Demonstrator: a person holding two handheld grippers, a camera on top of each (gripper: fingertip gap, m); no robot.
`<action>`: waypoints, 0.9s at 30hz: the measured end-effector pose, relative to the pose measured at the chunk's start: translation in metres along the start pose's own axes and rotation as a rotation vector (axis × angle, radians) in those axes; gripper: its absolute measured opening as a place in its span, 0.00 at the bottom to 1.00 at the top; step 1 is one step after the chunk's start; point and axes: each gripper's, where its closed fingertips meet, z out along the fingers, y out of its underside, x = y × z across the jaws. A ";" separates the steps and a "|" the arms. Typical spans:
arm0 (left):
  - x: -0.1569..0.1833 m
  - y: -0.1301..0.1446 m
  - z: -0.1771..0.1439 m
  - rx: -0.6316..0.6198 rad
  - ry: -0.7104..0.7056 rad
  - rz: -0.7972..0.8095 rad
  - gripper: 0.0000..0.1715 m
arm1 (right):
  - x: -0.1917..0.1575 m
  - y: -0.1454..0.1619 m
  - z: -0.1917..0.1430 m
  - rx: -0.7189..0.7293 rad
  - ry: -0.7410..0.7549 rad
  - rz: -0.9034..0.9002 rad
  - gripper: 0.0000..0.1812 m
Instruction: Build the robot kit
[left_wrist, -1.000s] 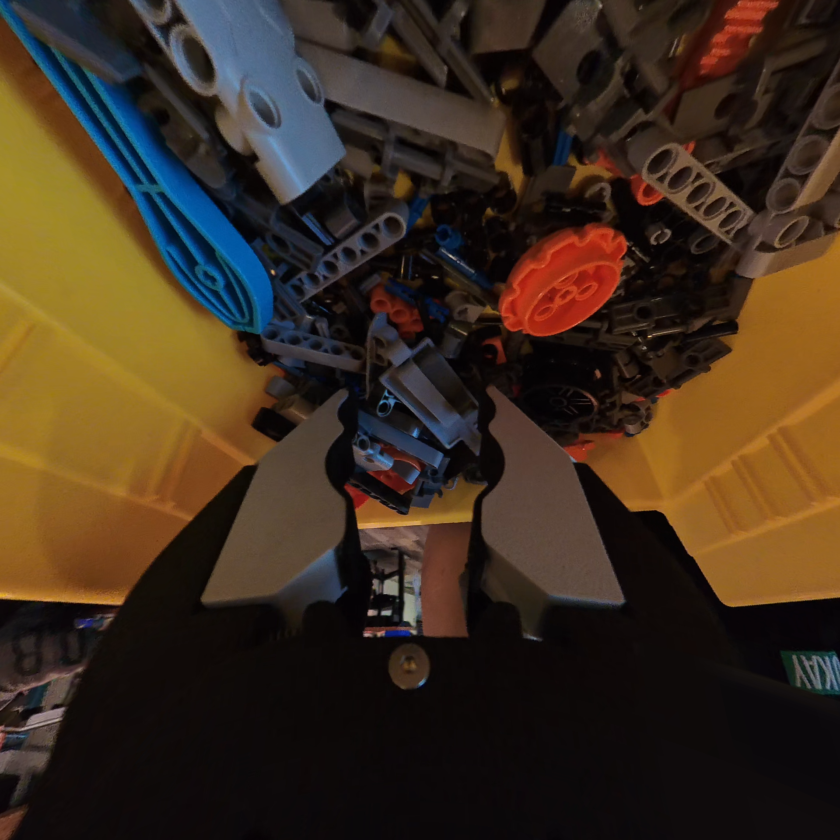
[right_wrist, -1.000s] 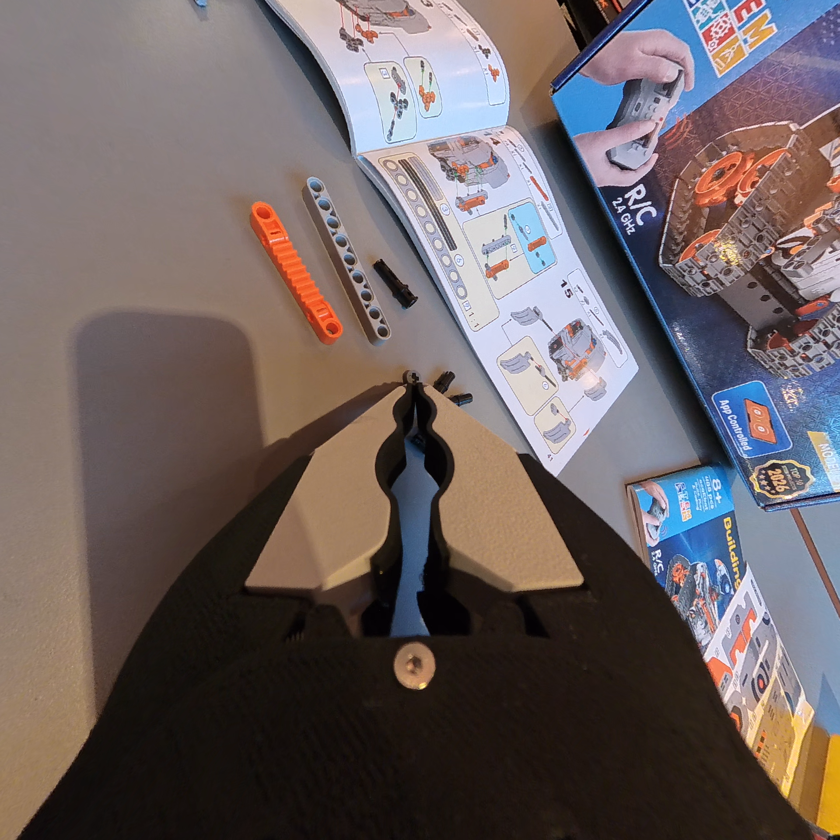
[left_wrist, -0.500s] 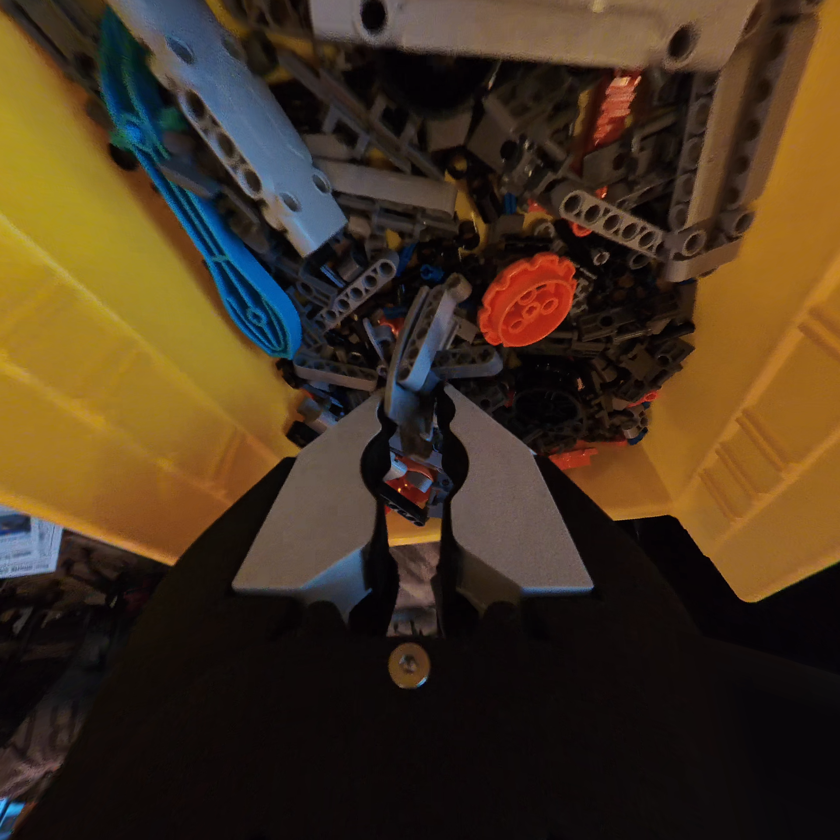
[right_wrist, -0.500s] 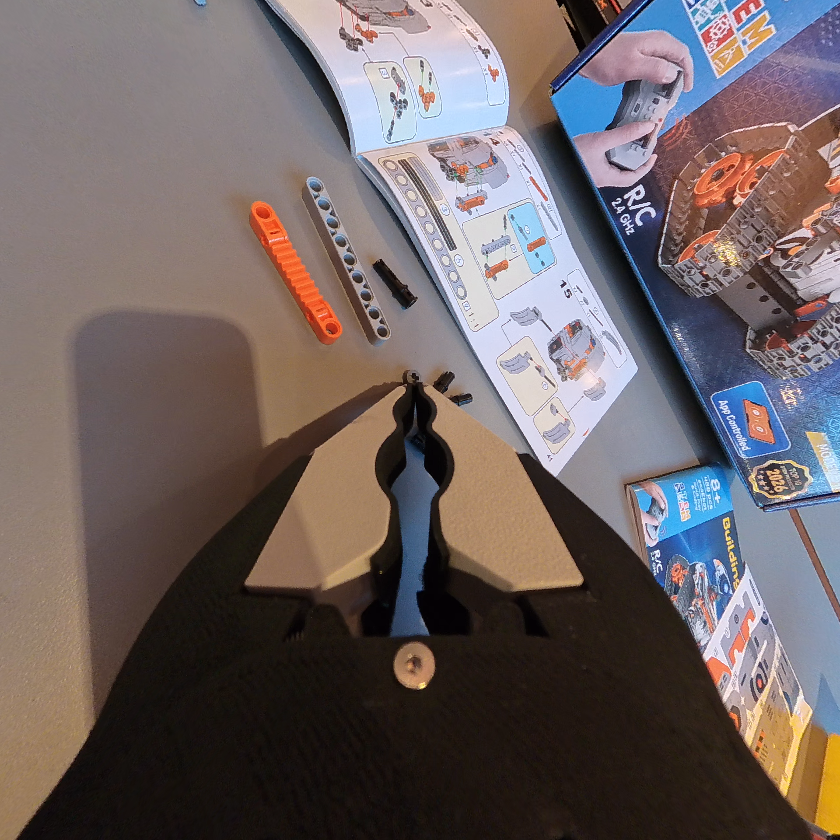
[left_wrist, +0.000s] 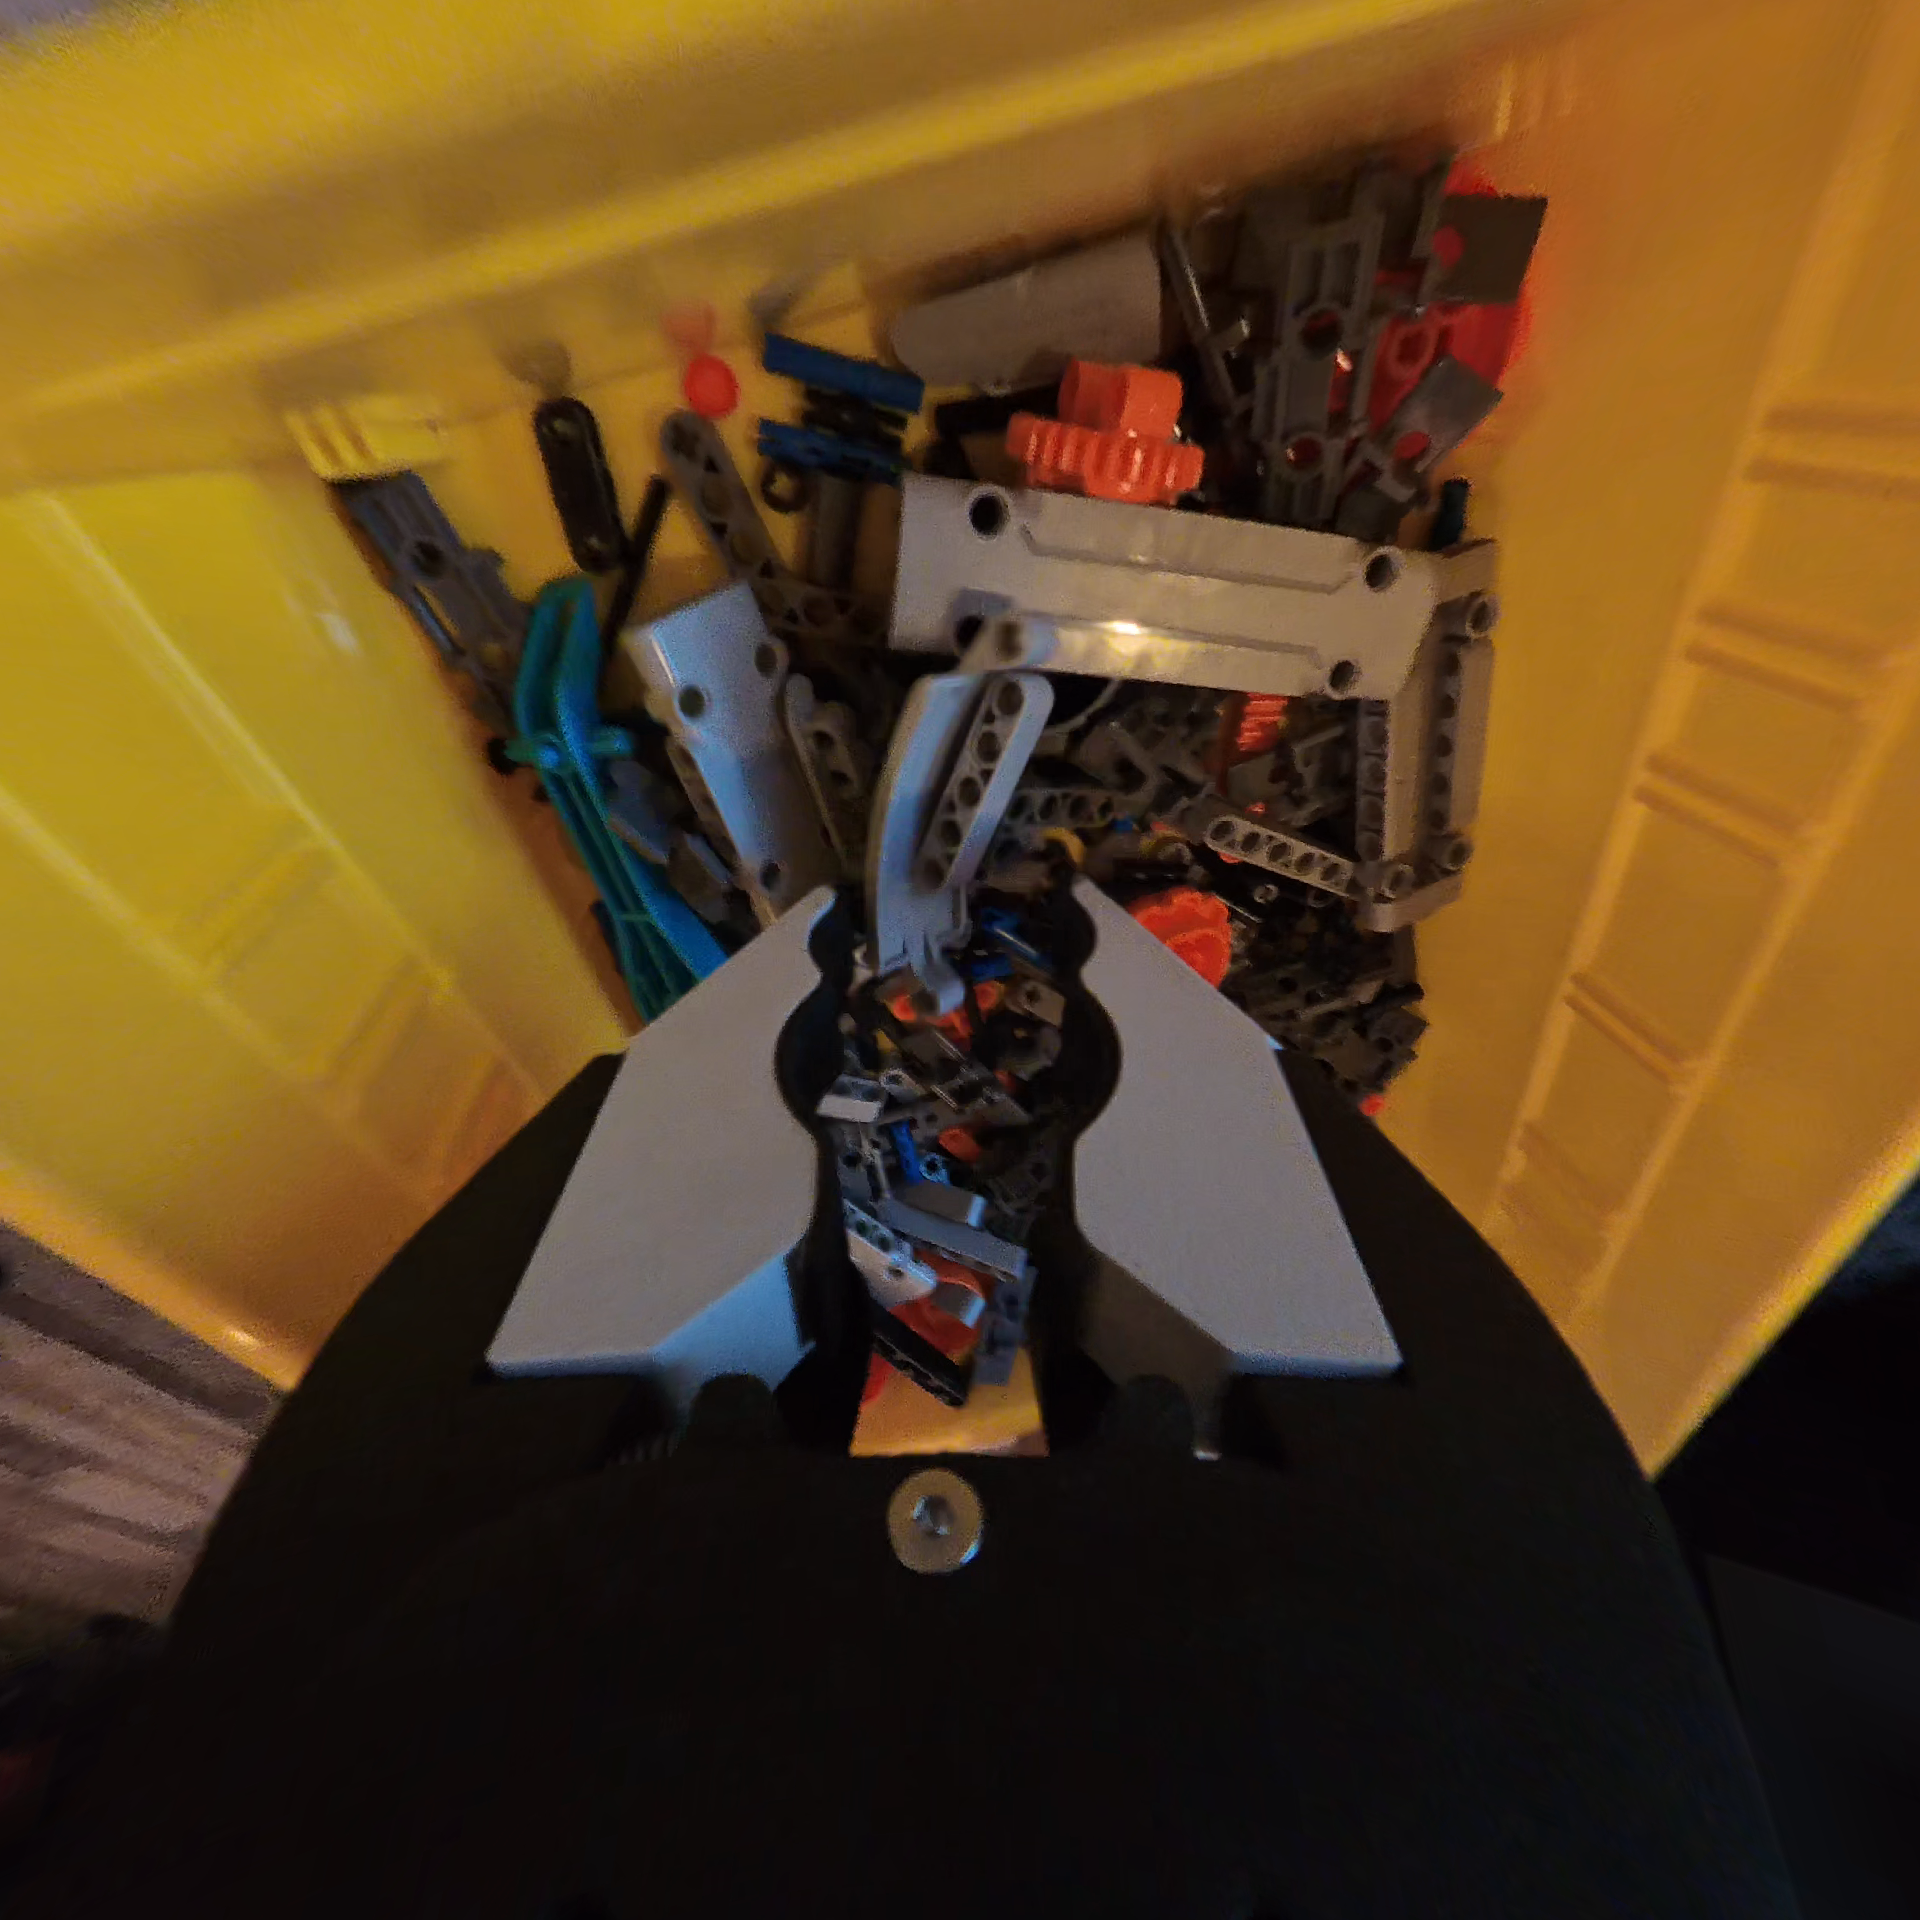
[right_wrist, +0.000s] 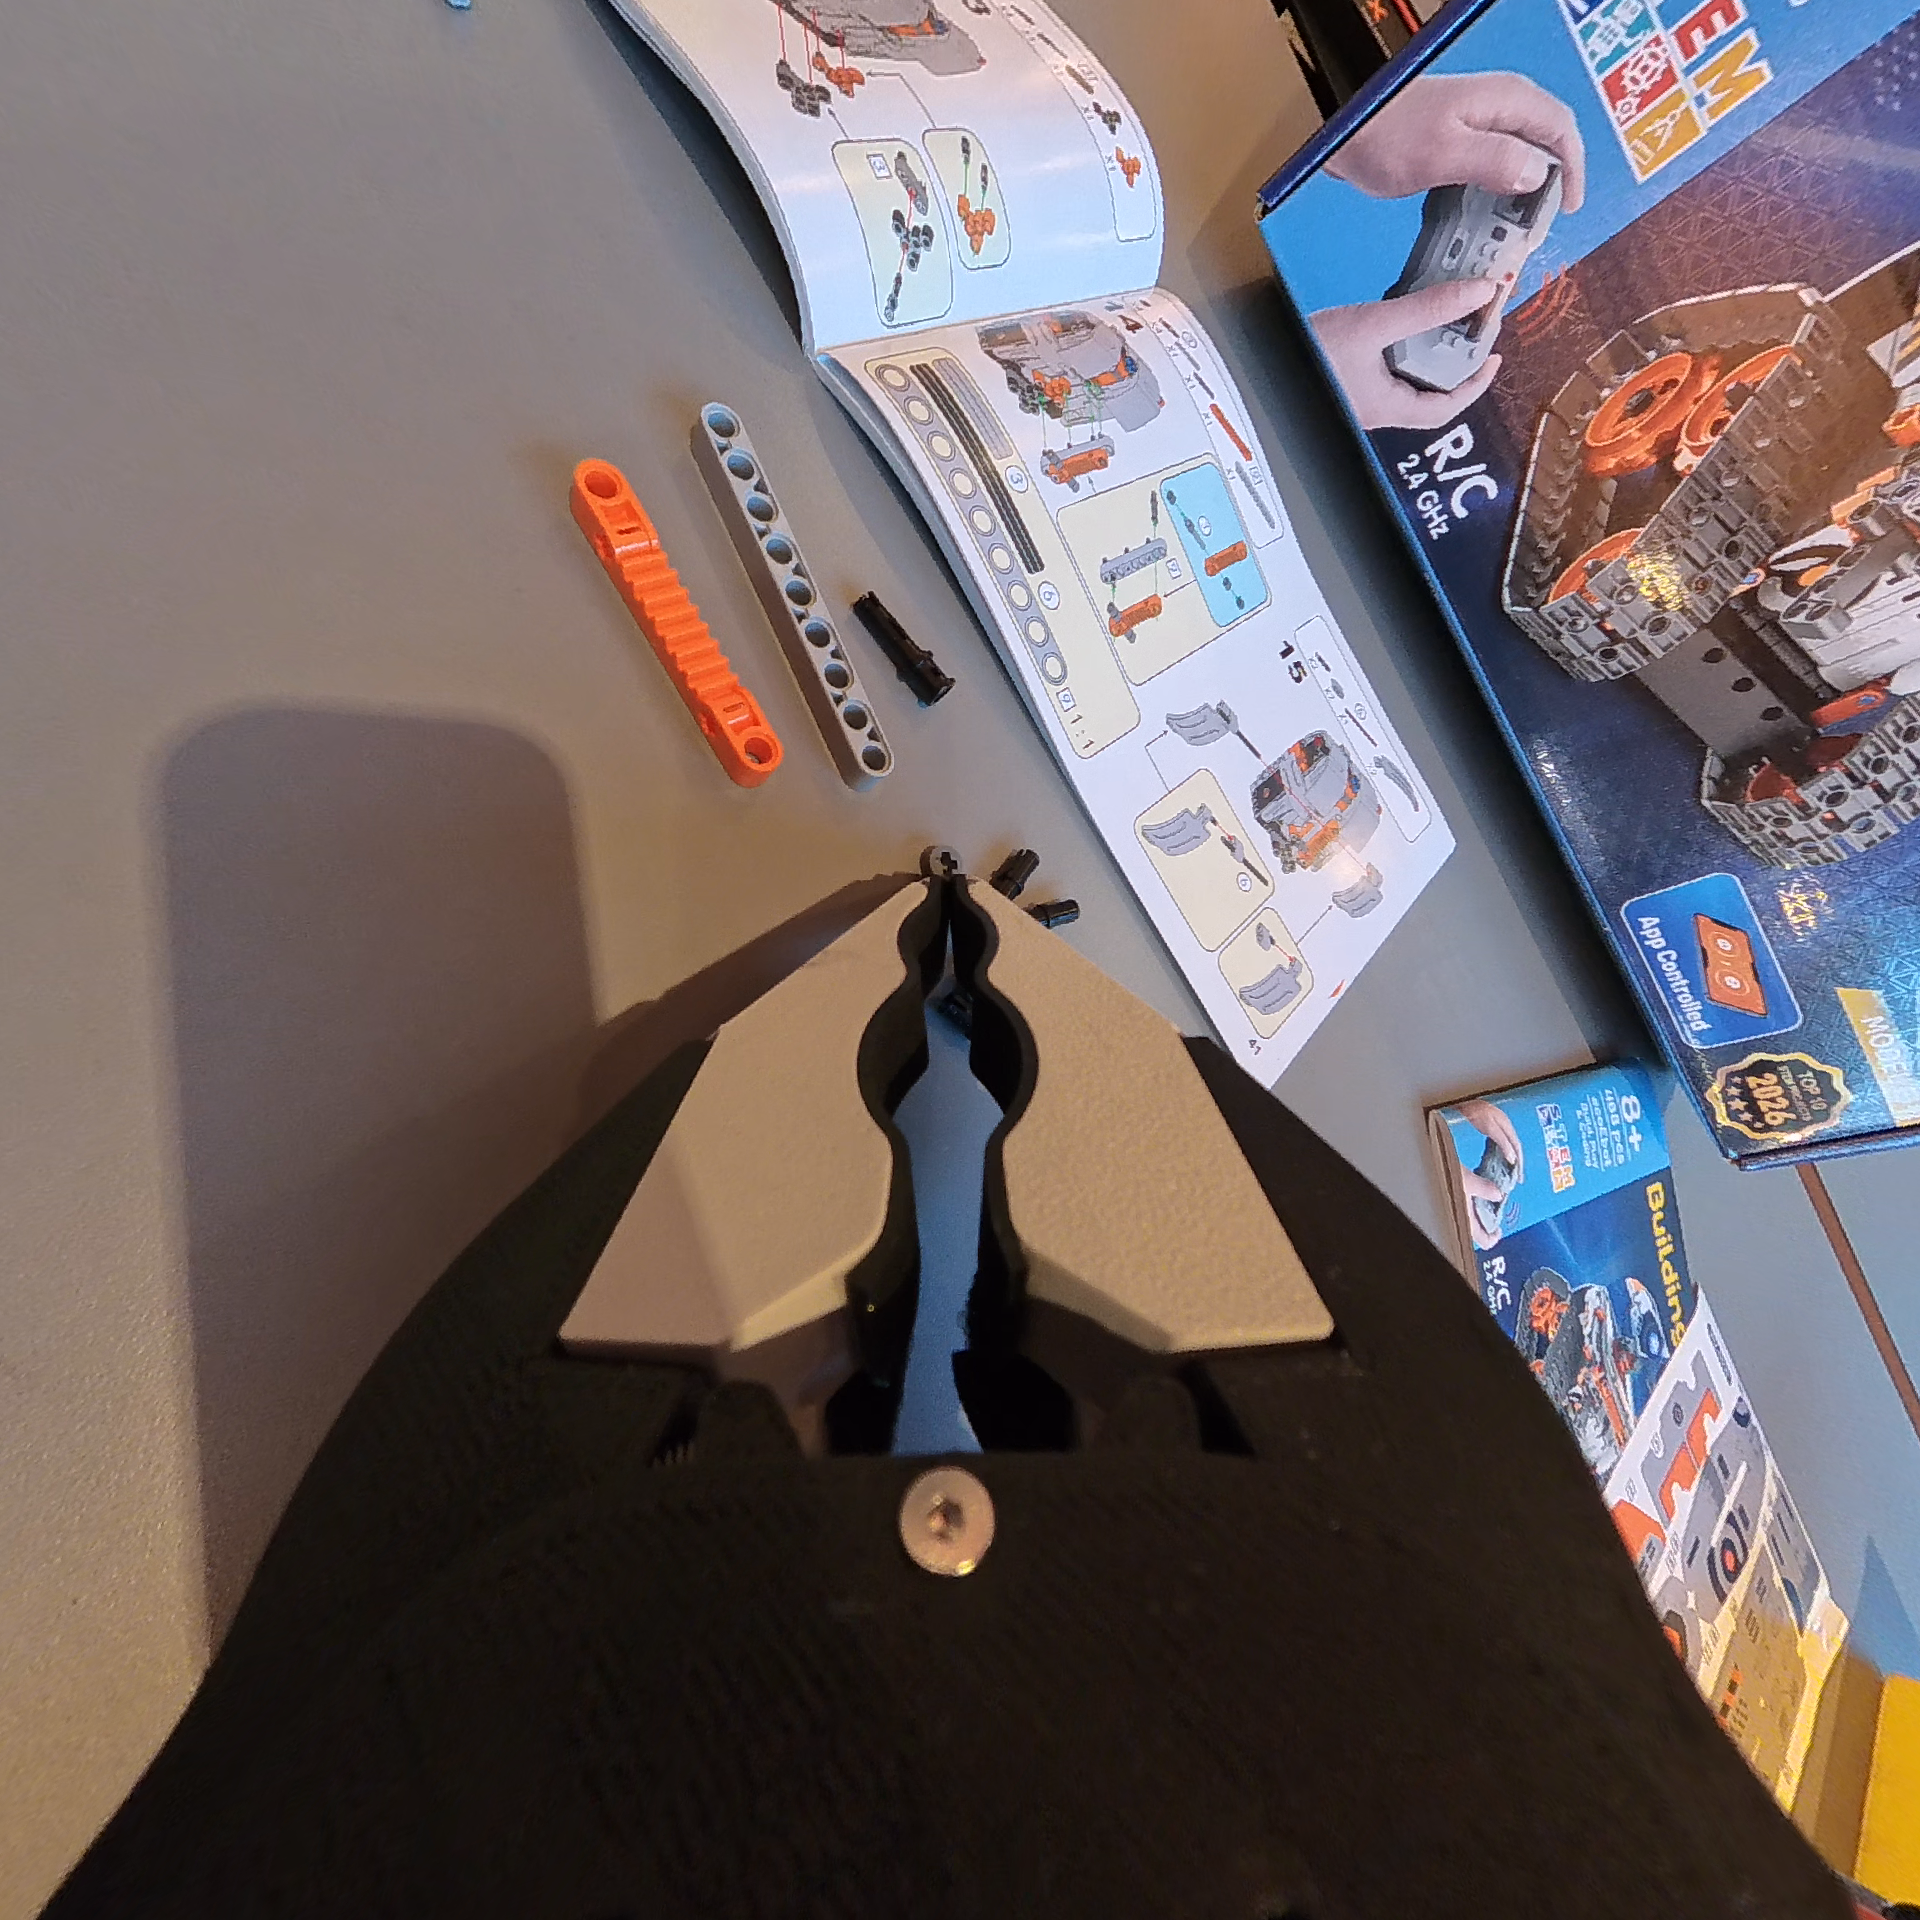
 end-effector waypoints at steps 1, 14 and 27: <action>0.003 0.003 -0.001 -0.007 0.013 -0.015 0.24 | 0.000 0.000 0.000 0.000 0.000 0.000 0.00; 0.012 0.056 0.018 -0.272 -0.090 -0.005 0.52 | 0.000 0.000 0.000 0.000 0.000 0.000 0.00; 0.010 0.069 0.031 -0.387 -0.084 0.004 0.44 | 0.000 0.000 0.000 -0.002 0.002 -0.004 0.00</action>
